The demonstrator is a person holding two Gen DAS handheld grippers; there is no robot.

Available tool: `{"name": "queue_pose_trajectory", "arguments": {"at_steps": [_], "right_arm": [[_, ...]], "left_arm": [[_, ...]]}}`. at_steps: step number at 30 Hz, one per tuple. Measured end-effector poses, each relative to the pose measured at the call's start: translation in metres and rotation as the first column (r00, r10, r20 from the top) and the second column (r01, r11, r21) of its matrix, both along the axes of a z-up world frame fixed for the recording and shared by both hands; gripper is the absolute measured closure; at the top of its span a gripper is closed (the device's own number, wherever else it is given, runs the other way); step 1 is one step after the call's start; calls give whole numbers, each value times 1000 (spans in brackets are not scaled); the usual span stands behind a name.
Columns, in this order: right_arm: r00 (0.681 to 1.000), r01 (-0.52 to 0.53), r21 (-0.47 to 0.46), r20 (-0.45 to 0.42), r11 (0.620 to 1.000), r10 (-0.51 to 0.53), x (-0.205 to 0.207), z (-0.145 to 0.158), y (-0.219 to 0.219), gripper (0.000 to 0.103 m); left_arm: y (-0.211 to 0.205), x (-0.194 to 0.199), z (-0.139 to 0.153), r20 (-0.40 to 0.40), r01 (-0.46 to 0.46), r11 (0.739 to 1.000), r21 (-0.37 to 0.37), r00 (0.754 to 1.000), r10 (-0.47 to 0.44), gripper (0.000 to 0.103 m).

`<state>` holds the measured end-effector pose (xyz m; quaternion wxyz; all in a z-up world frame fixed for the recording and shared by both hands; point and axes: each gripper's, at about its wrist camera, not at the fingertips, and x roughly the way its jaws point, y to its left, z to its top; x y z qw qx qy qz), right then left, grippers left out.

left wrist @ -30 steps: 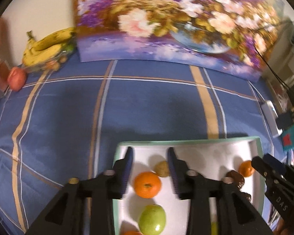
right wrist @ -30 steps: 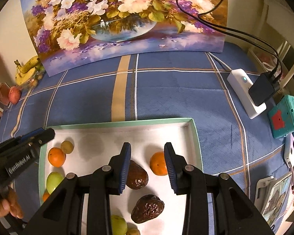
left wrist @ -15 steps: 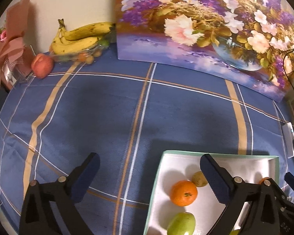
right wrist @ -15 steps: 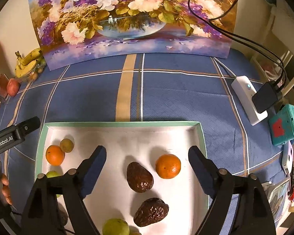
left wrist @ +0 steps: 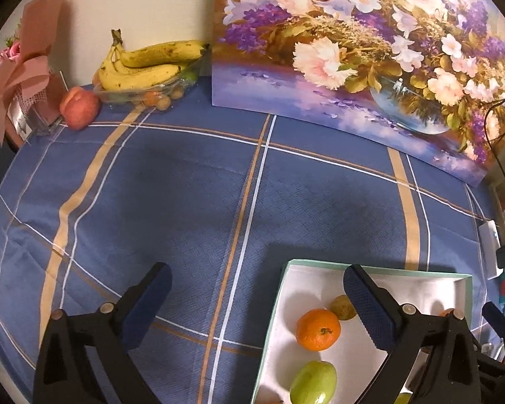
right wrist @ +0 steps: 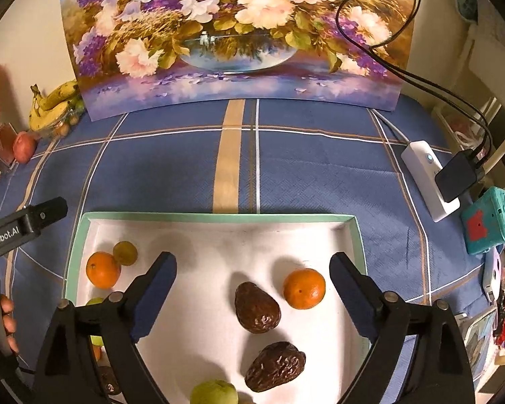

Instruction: Organize fruits

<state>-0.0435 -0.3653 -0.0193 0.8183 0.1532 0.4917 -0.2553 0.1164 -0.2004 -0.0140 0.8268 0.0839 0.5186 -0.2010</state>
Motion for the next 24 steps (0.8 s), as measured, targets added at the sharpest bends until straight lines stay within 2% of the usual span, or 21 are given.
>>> {"name": "queue_pose_trajectory", "arguments": {"at_steps": [9,14,16,21,24], "right_arm": [[1000,2,-19,-8,1000,-2,-2,13,15,11],[1000,20,-7,-8,1000,-20,-13,18,24,11],[1000,21,-16,-16,1000,-22,-18,20,29,11],[998,59,-36,-3,998,-59,-37,28,40,11],[998,64,-43,4,997,-64,-50,30,52,11]], "left_arm": [[16,-17,18,76,14,1000,0,997,-14,0],[29,-34,25,153,13,997,81,988,-25,0],[39,-38,25,140,-2,996,91,990,-11,0],[61,-50,27,111,-5,999,53,994,-1,0],[75,-63,33,127,-20,997,68,992,11,0]]}}
